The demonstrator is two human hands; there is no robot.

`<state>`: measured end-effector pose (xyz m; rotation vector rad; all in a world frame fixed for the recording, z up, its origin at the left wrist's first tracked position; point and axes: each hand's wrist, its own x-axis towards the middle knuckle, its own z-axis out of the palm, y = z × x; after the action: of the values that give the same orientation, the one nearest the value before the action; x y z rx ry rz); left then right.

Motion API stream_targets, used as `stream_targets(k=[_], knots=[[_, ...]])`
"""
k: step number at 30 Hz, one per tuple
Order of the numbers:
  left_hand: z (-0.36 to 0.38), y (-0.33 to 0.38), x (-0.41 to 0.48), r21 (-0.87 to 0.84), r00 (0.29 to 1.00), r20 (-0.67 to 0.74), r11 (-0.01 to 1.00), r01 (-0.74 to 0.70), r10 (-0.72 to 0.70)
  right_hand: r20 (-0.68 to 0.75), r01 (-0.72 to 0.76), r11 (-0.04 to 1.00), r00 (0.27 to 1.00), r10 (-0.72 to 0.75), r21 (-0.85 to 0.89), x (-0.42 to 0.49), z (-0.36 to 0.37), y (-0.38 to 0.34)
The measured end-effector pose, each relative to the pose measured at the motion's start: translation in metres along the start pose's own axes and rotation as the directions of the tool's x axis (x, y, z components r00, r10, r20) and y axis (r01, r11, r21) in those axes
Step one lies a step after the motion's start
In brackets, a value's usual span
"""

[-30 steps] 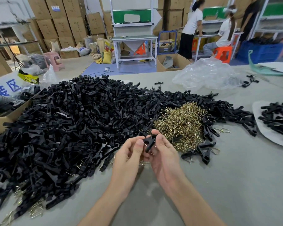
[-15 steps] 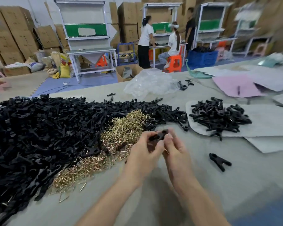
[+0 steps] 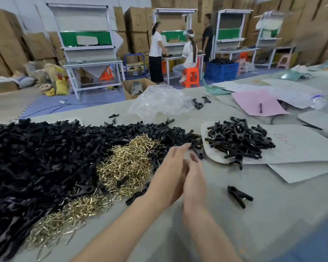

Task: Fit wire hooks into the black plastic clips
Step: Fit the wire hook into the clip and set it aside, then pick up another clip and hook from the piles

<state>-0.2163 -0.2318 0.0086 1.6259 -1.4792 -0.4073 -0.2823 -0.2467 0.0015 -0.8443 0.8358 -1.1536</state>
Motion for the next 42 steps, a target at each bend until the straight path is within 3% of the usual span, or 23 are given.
stream_targets(k=[4,7,11,13,16,18,22,27,31,33,35,37,39,42], knots=[[-0.072,-0.039,-0.075,0.293,0.982,-0.177,0.956,-0.008,0.063,0.277,0.091,0.974,0.960,-0.031,-0.206,-0.041,0.040,0.044],[-0.125,-0.076,-0.123,0.463,0.904,-0.427,0.860,0.214,0.005,0.454,0.259,0.902,0.887,-0.080,-0.347,-0.068,0.072,0.067],[-0.182,-0.120,-0.169,0.591,0.775,-0.626,0.594,0.546,-0.090,0.613,0.460,0.784,0.779,-0.131,-0.416,-0.088,0.107,0.091],[-0.196,-0.129,-0.177,0.589,0.741,-0.658,0.521,0.618,-0.135,0.669,0.581,0.681,0.721,-0.178,-0.445,-0.093,0.120,0.100],[-0.202,-0.134,-0.176,0.633,0.757,-0.634,0.457,0.625,-0.158,0.731,0.732,0.524,0.628,-0.269,-0.436,-0.094,0.130,0.109],[-0.205,-0.136,-0.175,0.673,0.782,-0.604,0.429,0.602,-0.149,0.739,0.759,0.495,0.605,-0.296,-0.423,-0.092,0.131,0.112],[-0.214,-0.144,-0.178,0.680,0.804,-0.562,0.446,0.582,-0.194,0.688,0.743,0.531,0.632,-0.355,-0.408,-0.085,0.127,0.115],[-0.219,-0.144,-0.184,0.543,0.787,-0.578,0.617,0.569,-0.217,0.660,0.662,0.637,0.687,-0.303,-0.396,-0.078,0.124,0.116],[-0.220,-0.134,-0.182,0.418,0.746,-0.652,0.758,0.501,-0.134,0.659,0.608,0.713,0.701,-0.273,-0.350,-0.082,0.124,0.111],[-0.218,-0.125,-0.179,0.250,0.693,-0.708,0.871,0.423,-0.133,0.655,0.553,0.764,0.718,-0.233,-0.334,-0.083,0.124,0.110],[-0.213,-0.115,-0.175,-0.050,0.626,-0.736,0.944,0.327,-0.256,0.655,0.430,0.850,0.743,-0.140,-0.306,-0.084,0.126,0.110],[-0.205,-0.104,-0.172,-0.345,0.632,-0.663,0.913,0.219,-0.402,0.670,0.274,0.918,0.743,-0.012,-0.288,-0.084,0.129,0.111],[-0.194,-0.098,-0.169,-0.479,0.673,-0.581,0.861,0.172,-0.457,0.702,0.202,0.933,0.709,0.069,-0.296,-0.084,0.131,0.112],[-0.184,-0.093,-0.166,-0.628,0.717,-0.476,0.768,0.127,-0.508,0.730,0.206,0.940,0.681,0.062,-0.272,-0.084,0.131,0.109]])
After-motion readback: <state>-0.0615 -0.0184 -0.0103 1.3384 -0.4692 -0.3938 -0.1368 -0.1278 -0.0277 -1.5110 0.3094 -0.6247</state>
